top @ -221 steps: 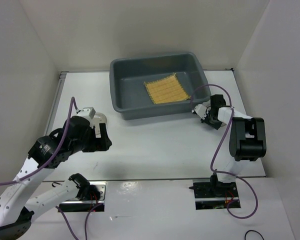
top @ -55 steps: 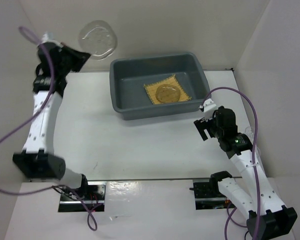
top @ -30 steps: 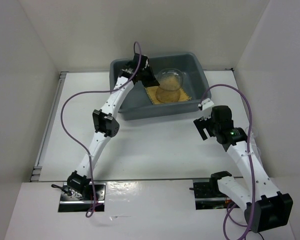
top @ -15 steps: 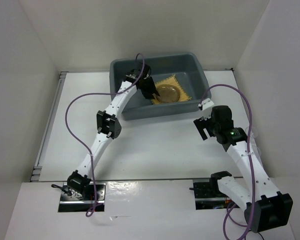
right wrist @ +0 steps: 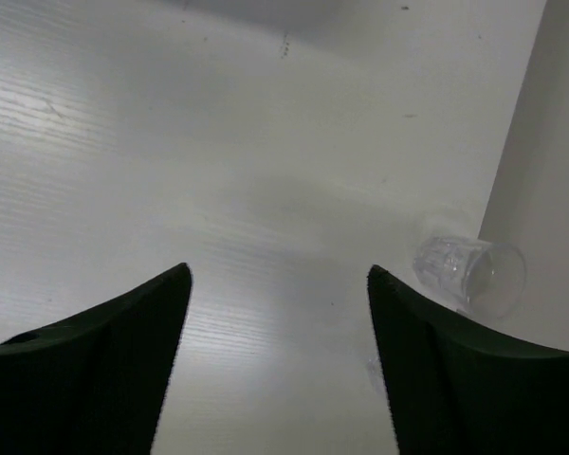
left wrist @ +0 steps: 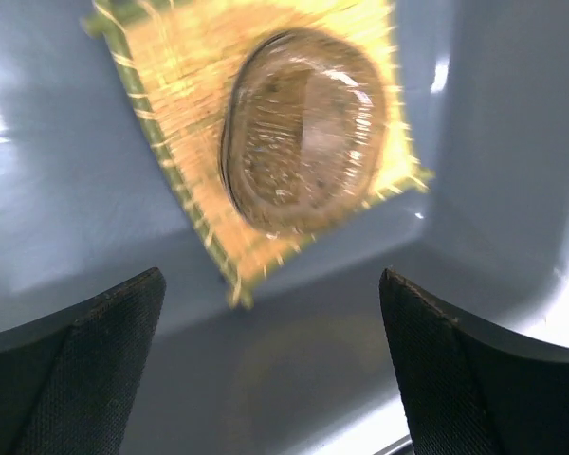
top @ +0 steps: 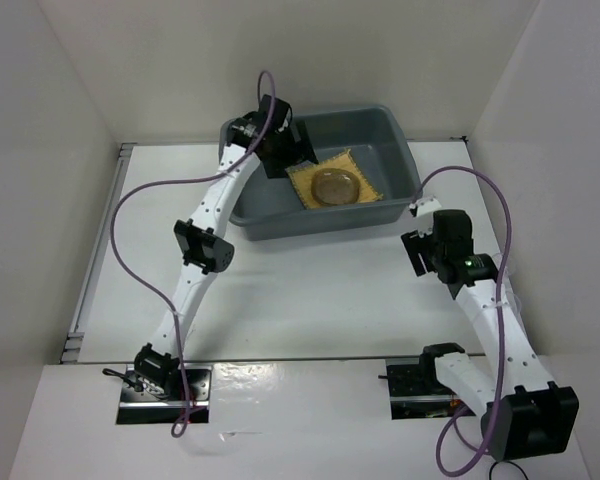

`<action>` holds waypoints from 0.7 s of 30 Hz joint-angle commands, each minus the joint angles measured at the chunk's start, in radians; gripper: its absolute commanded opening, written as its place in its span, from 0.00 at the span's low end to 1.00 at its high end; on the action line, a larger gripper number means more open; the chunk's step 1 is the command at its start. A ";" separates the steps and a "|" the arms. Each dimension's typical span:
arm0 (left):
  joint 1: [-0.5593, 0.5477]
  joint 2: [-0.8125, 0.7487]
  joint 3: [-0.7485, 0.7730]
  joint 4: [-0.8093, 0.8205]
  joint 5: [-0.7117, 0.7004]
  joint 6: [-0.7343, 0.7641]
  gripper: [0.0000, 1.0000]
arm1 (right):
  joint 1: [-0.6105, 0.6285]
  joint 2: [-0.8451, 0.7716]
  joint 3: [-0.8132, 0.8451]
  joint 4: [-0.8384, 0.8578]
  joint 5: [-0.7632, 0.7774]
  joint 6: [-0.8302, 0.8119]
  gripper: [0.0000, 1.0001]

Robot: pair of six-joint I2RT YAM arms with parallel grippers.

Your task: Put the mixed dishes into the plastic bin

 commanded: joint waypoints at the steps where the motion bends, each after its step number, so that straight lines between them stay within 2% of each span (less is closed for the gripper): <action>1: -0.040 -0.186 0.043 -0.117 -0.147 0.104 0.99 | -0.045 -0.027 0.020 0.041 0.035 0.034 0.75; 2: -0.052 -0.206 0.043 -0.134 -0.179 0.116 0.97 | -0.045 -0.027 0.046 0.041 0.035 0.045 0.48; 4: -0.091 -0.284 0.004 -0.134 -0.234 0.187 0.91 | -0.045 -0.013 0.090 0.053 0.003 0.045 0.11; 5: -0.101 -0.313 -0.033 -0.134 -0.256 0.197 0.85 | -0.045 0.019 0.157 0.053 -0.015 0.045 0.00; 6: -0.111 -0.371 -0.112 -0.134 -0.271 0.207 0.74 | -0.045 0.047 0.202 0.053 -0.035 0.033 0.00; 7: -0.111 -0.397 -0.160 -0.134 -0.290 0.219 0.57 | -0.045 0.079 0.250 0.053 -0.058 0.021 0.00; 8: -0.111 -0.424 -0.211 -0.134 -0.290 0.219 0.14 | -0.045 0.152 0.346 0.053 -0.096 -0.004 0.00; 9: -0.101 -0.469 -0.322 -0.134 -0.299 0.230 0.00 | -0.045 0.194 0.398 0.053 -0.110 -0.018 0.00; 13: -0.101 -0.555 -0.539 -0.086 -0.339 0.266 0.00 | 0.003 0.418 0.657 0.016 -0.121 -0.067 0.00; 14: -0.101 -0.583 -0.705 -0.001 -0.339 0.267 0.00 | 0.003 0.465 0.687 -0.017 -0.138 -0.078 0.00; 16: -0.056 -0.709 -0.928 0.142 -0.273 0.267 0.00 | 0.003 0.617 0.735 -0.053 -0.189 -0.078 0.00; 17: -0.033 -0.756 -1.040 0.281 -0.211 0.256 0.00 | 0.003 0.662 0.765 -0.074 -0.213 -0.078 0.00; 18: 0.024 -0.839 -1.228 0.341 -0.172 0.244 0.00 | 0.003 0.723 0.766 -0.074 -0.250 -0.078 0.00; 19: 0.053 -0.870 -1.304 0.428 -0.090 0.244 0.00 | 0.003 0.737 0.766 -0.074 -0.273 -0.066 0.00; 21: 0.107 -0.902 -1.395 0.466 -0.031 0.253 0.00 | 0.003 0.746 0.766 -0.053 -0.302 -0.066 0.00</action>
